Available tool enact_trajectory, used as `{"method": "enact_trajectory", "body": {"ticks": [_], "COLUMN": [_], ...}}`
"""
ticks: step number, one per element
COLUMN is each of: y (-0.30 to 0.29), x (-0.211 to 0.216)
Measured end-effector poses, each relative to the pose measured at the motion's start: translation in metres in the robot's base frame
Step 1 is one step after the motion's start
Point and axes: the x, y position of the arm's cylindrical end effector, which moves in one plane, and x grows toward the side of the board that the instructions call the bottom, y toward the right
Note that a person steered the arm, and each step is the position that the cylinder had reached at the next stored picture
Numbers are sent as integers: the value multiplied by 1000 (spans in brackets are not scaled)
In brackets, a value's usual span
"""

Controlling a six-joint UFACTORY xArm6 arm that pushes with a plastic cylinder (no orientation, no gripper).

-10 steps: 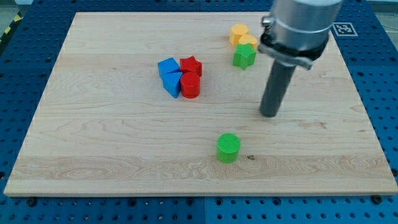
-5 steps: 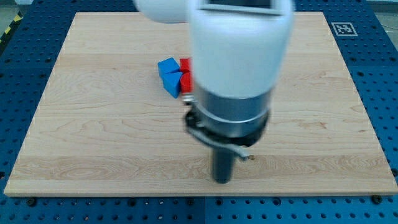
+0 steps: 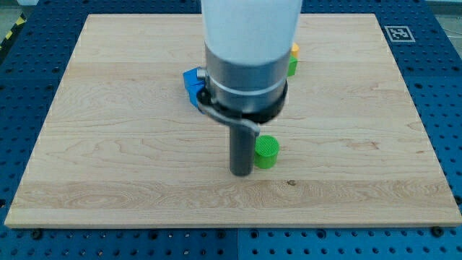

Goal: Push the green circle below the green star

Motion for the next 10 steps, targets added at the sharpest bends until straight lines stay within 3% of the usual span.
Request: {"method": "enact_trajectory", "body": {"ticks": [1, 2, 4, 5, 7, 9, 10], "y": [23, 31, 29, 66, 104, 109, 108], "x": [-40, -36, 29, 20, -77, -64, -86]}}
